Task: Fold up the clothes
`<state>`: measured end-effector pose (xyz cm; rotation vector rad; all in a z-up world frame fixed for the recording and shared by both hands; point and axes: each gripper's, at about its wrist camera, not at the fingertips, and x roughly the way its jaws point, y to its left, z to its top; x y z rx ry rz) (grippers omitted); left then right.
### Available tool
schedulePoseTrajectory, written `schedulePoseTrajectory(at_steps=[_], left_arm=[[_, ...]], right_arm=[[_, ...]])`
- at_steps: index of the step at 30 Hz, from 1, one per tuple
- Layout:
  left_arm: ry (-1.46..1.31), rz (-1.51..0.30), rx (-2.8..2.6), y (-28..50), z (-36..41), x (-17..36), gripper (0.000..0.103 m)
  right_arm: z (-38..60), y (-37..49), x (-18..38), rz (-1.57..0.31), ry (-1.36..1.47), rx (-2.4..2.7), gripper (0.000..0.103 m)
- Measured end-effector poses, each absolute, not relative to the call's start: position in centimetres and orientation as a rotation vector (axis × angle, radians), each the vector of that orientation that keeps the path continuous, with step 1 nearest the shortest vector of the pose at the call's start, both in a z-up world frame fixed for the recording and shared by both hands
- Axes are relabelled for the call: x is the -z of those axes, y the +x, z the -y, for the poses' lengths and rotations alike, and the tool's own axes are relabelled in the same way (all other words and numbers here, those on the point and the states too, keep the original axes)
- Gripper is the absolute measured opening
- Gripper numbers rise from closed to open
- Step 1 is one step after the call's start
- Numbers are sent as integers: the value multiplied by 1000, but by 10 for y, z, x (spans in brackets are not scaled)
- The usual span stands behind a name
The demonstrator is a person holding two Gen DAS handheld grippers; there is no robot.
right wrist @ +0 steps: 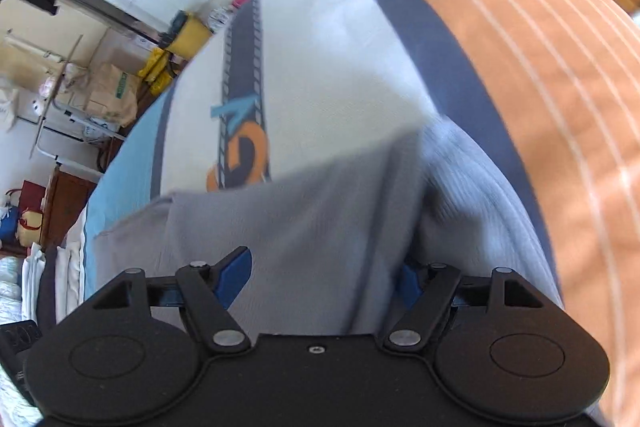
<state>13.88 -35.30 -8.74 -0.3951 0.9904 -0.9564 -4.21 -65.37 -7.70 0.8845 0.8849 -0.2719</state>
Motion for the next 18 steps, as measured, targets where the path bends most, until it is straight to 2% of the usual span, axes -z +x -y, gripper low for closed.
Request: schedulePoseTrajectory(at_steps=[3,4,5,6,7,11,15,17,18], left_arm=[[-391,-1000,1005,133,363,91,81],[-365,-998,1014,131,368,91,81],[-339,-997,1023,128,373,92,81],[-313,-994,1023,125,377,93,81],[-287,-991,1017,123,381,94,81],[-265,-972,1045,119,393,98,81],[-229,-958,1055,111,395,101,81],[-175,-956,1020,107,399,104,75],[-140,-943,1003,105,400,103,64]], right_arm=[[654,-34,78,-840,825,260,80],[656,-33,77,-814,813,265,71],[657,-34,75,-788,799,279,60],[659,-35,73,-761,785,293,30],[663,-37,71,-728,784,309,12],[686,-51,67,-583,862,338,8],[698,-46,74,-600,869,367,8],[700,-41,80,-640,861,395,8],[701,-41,81,-643,872,403,8]])
